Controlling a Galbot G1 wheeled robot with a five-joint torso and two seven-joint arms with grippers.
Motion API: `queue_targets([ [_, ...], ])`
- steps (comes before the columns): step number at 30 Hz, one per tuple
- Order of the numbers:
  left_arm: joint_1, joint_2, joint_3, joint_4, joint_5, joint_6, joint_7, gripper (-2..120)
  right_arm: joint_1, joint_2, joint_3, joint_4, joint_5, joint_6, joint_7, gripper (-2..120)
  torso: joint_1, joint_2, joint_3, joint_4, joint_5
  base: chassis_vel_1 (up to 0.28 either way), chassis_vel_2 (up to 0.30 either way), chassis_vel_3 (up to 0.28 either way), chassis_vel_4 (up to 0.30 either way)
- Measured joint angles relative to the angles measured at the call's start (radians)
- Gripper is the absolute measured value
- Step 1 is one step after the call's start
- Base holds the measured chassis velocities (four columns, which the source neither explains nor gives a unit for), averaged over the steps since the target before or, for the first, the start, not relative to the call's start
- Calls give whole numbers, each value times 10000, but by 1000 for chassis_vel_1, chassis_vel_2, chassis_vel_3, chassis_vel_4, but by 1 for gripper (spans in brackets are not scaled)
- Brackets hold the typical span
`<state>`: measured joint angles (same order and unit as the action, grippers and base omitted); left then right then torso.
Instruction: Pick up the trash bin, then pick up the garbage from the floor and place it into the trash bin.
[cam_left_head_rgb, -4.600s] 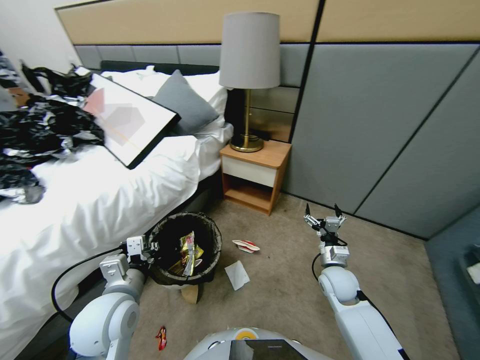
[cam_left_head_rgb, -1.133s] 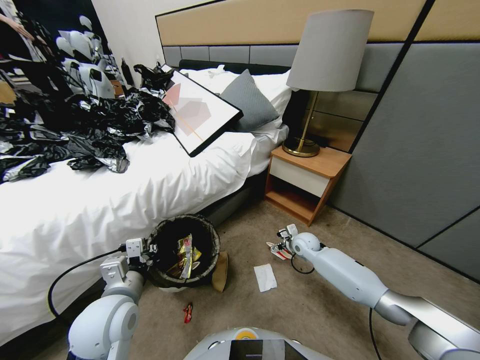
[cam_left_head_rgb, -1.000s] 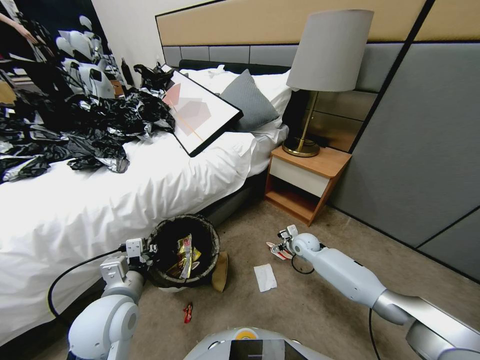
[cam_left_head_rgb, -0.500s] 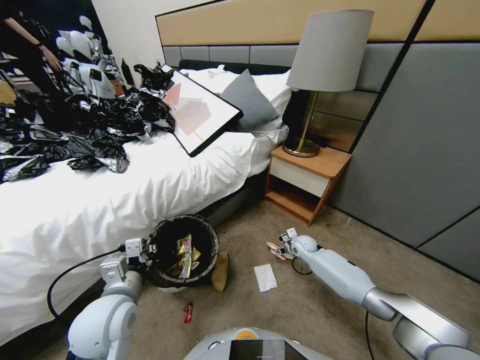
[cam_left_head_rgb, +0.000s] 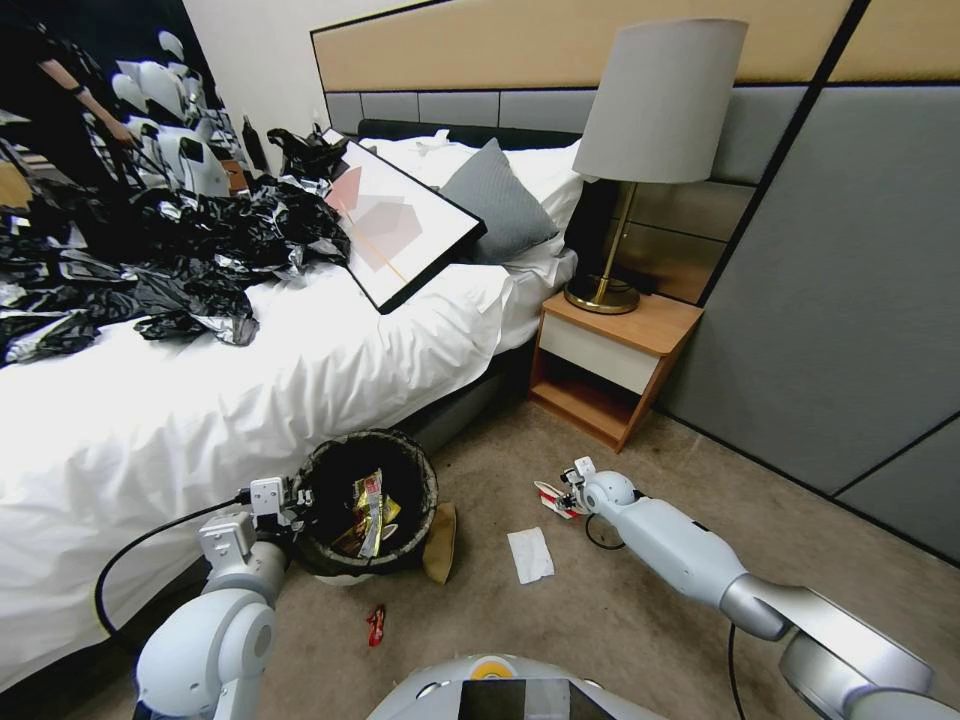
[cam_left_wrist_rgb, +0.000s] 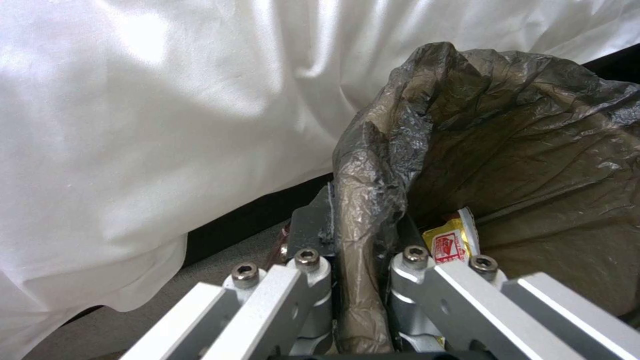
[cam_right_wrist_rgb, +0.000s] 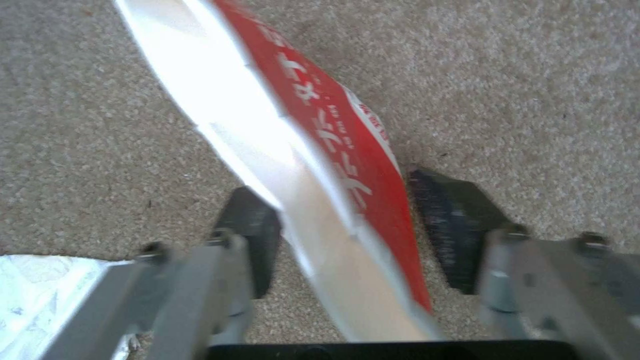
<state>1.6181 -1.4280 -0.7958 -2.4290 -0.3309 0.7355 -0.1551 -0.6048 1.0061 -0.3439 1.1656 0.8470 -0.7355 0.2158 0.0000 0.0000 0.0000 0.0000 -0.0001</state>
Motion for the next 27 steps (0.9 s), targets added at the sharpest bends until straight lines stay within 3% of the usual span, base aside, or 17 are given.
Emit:
queue_targets([
  [5, -3, 37, 3, 9, -3, 0, 0, 4, 25, 80, -2, -84, -57, 0, -5, 22, 0, 0, 0, 1, 1, 0, 0, 0, 0],
  [8, -12, 41, 2, 14, -3, 0, -3, 4, 25, 80, 6, -74, -58, 0, -6, 17, 0, 0, 0, 0, 0, 0, 0, 0, 0],
  [10, -21, 39, 4, 22, -3, 0, -8, 4, 21, 80, 42, -28, -57, 0, -16, 2, 0, 0, 0, 0, 0, 0, 0, 0, 0],
  [27, 41, -18, 12, -15, 0, 0, -34, 4, -179, -164, 271, 640, 116, 0, 16, 1, 0, -1, 0, 0, 2, 0, 0, 0, 0],
])
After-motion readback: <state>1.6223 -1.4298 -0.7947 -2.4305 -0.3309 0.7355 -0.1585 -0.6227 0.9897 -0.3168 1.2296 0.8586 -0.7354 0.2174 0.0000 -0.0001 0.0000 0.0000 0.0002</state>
